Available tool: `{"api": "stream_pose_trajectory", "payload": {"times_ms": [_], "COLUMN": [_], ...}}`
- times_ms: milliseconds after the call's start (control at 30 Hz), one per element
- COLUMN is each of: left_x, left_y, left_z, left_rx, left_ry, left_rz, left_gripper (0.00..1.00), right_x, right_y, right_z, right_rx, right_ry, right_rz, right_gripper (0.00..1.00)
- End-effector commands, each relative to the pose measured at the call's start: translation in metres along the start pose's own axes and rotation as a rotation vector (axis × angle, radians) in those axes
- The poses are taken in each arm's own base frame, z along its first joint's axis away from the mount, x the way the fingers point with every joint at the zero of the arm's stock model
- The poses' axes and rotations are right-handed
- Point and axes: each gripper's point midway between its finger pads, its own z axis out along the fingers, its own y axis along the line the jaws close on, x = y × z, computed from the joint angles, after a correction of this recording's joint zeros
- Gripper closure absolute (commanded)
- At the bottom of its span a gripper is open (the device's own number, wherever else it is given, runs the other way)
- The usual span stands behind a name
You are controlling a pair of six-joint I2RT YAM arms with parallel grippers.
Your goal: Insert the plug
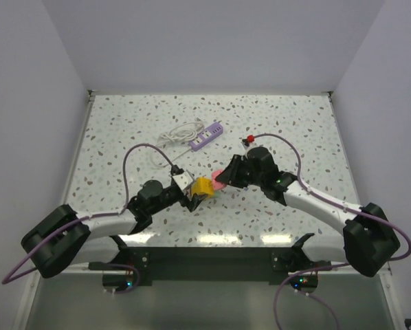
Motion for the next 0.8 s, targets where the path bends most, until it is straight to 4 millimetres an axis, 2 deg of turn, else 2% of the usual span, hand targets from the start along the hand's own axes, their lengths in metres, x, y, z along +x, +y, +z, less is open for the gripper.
{"api": "stream_pose_trajectory", "payload": {"times_ms": [0, 167, 267, 567, 767], "left_x": [-0.012, -0.010, -0.008, 0.001, 0.004], "left_y": [0.004, 0.005, 0.005, -0.001, -0.002], "left_z": [0.008, 0.009, 0.009, 0.016, 0.018], "left_rx": [-0.015, -0.025, -0.027, -0.016, -0.023], "left_ry": [-0.018, -0.005, 0.005, 0.051, 0.074], "left_rz": [0.027, 0.024, 0.020, 0.028, 0.031], "left_gripper": [0.07, 0.07, 0.07, 0.12, 0.20], "right_x": [-0.012, -0.009, -0.008, -0.006, -0.005], "right_y": [0.007, 0.001, 0.004, 0.004, 0.002], "right_z": [-0.004, -0.002, -0.001, 0.001, 0.003], "right_rx": [-0.013, 0.001, -0.010, -0.018, -0.003], "right_ry": [-0.079, -0.082, -0.080, -0.085, -0.086], "right_rz": [0.004, 0.006, 0.006, 0.008, 0.012], "right_gripper": [1.00, 1.00, 1.00, 1.00, 1.00]}}
